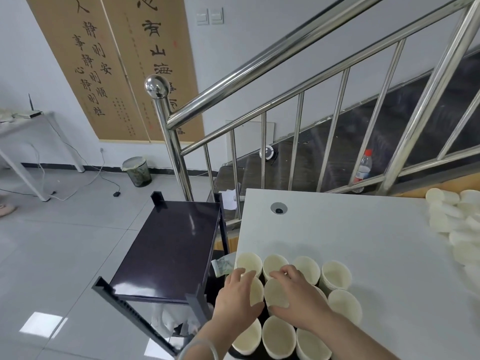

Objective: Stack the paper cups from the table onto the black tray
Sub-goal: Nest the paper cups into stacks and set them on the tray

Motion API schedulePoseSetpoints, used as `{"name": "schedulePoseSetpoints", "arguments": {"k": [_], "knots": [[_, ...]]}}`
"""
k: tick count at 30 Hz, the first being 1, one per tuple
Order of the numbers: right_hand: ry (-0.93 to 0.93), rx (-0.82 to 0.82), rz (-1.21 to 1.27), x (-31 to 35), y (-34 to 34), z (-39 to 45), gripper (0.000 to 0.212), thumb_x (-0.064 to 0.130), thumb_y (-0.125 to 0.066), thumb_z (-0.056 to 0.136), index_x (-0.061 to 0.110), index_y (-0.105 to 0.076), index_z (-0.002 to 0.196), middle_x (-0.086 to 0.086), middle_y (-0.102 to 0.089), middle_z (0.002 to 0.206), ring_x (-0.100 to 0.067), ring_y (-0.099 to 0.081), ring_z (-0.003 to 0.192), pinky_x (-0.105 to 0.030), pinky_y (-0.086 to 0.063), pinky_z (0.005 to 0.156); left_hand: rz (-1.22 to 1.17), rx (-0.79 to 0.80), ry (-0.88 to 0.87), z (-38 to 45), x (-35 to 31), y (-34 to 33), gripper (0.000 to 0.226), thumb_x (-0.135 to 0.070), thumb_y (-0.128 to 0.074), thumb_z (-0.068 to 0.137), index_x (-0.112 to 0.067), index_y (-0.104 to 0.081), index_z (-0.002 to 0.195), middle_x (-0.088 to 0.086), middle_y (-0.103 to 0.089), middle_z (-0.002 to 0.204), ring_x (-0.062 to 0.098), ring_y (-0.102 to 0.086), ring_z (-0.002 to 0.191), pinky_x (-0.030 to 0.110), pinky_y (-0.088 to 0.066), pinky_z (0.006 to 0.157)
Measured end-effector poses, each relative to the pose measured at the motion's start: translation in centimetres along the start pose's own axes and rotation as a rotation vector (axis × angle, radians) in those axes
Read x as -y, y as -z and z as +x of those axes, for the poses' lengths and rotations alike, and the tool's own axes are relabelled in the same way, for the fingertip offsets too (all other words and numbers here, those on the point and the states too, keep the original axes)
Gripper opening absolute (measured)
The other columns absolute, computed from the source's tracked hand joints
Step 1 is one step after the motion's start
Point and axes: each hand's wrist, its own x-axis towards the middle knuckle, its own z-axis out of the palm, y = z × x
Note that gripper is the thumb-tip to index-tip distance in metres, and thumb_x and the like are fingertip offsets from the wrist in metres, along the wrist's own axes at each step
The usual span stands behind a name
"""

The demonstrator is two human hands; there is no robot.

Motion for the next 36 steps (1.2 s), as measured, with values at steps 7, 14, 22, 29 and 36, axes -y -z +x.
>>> {"name": "schedulePoseSetpoints", "arguments": {"k": [7,14,22,29,36], "knots": [[-0.028,0.032,-0.076,-0.4,-0.5,0.5,0.061,0.040,-0.061,0.084,0.031,-0.038,0.140,0.009,-0.033,0.137,-0.010,-0.037,0.127,-0.023,-0.041,0.085,0.057,0.009,0.010,0.6,0.3,-0.7,0.058,-0.037,-0.057,0.087,-0.030,-0.034,0.140,-0.008,-0.032,0.143,0.017,-0.034,0.130,0.032,-0.042,0.097],[-0.012,0.056,-0.090,-0.7,-1.2,0.9,0.060,0.034,-0.061,0.084,0.028,-0.040,0.140,0.007,-0.037,0.133,-0.013,-0.038,0.126,-0.026,-0.044,0.087,0.071,0.013,0.029,0.9,0.4,-1.3,0.053,-0.035,-0.059,0.088,-0.029,-0.039,0.136,-0.008,-0.038,0.135,0.017,-0.039,0.123,0.032,-0.043,0.094],[-0.018,0.017,-0.071,-1.1,-0.7,0.4,0.059,0.039,-0.060,0.086,0.028,-0.039,0.140,0.009,-0.034,0.135,-0.010,-0.038,0.127,-0.026,-0.047,0.085,0.075,-0.057,0.014,0.7,-1.1,-1.1,0.048,-0.041,-0.052,0.090,-0.028,-0.040,0.136,-0.007,-0.038,0.137,0.017,-0.036,0.127,0.030,-0.036,0.100],[-0.057,-0.095,-0.032,-4.1,3.3,-2.6,0.052,0.039,-0.056,0.090,0.028,-0.041,0.139,0.012,-0.035,0.137,-0.009,-0.038,0.125,-0.027,-0.047,0.090,0.059,-0.074,-0.066,1.0,-6.5,-0.4,0.047,-0.039,-0.048,0.092,-0.028,-0.040,0.137,-0.008,-0.036,0.140,0.016,-0.038,0.128,0.030,-0.041,0.093],[-0.132,-0.222,-0.045,-11.6,8.9,-9.3,0.051,0.041,-0.052,0.094,0.028,-0.038,0.141,0.010,-0.034,0.137,-0.009,-0.039,0.126,-0.022,-0.045,0.088,0.036,-0.075,-0.176,1.4,-16.3,-2.0,0.047,-0.037,-0.050,0.091,-0.028,-0.041,0.137,-0.008,-0.038,0.137,0.016,-0.041,0.124,0.031,-0.041,0.096]]}}
